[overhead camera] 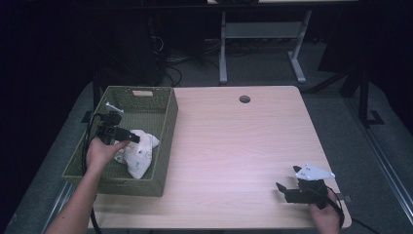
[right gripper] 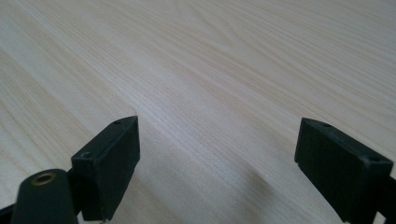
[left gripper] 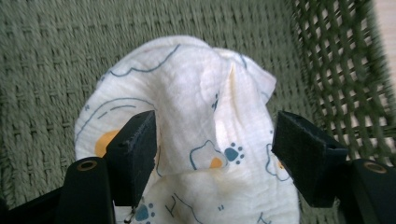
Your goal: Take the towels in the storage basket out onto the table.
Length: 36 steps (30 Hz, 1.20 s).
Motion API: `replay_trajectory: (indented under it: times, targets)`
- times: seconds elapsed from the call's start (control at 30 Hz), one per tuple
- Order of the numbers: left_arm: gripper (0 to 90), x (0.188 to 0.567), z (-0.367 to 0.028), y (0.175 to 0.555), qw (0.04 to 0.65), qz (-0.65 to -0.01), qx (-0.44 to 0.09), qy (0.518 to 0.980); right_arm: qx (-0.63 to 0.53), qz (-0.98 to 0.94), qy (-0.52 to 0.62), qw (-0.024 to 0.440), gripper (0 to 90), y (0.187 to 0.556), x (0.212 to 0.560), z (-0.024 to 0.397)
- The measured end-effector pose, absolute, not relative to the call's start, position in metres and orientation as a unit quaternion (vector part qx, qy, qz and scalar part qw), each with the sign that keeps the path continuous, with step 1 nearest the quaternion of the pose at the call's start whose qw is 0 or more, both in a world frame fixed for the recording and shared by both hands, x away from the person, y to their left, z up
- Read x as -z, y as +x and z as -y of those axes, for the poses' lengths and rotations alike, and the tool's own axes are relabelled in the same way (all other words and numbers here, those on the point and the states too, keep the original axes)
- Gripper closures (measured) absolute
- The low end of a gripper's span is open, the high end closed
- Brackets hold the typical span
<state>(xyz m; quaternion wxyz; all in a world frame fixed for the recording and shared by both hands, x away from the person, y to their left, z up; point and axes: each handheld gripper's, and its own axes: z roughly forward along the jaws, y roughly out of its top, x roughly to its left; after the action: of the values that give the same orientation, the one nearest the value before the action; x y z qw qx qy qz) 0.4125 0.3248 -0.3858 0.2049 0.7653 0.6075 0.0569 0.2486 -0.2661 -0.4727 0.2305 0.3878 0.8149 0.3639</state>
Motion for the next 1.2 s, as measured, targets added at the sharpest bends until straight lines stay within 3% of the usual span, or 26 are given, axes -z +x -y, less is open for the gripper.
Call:
replay_trajectory:
  times: [0.27, 0.87, 1.03, 1.2]
  targets:
    - [33.7, 0.408, -0.319, 0.421, 0.108, -0.598, -0.054, 0.792, -0.364, -0.815, 0.387, 0.232, 13.7, 0.248, 0.472, 0.267]
    - [43.8, 0.425, -0.304, 0.425, 0.046, -0.583, -0.074, 0.808, -0.362, -0.817, 0.384, 0.232, 13.7, 0.248, 0.472, 0.266]
    - [52.6, 0.424, -0.304, 0.425, 0.049, -0.579, -0.073, 0.811, -0.363, -0.817, 0.385, 0.231, 13.7, 0.248, 0.473, 0.265]
    - [68.0, 0.424, -0.291, 0.421, 0.032, -0.540, -0.095, 0.836, -0.361, -0.817, 0.385, 0.231, 13.7, 0.248, 0.473, 0.263]
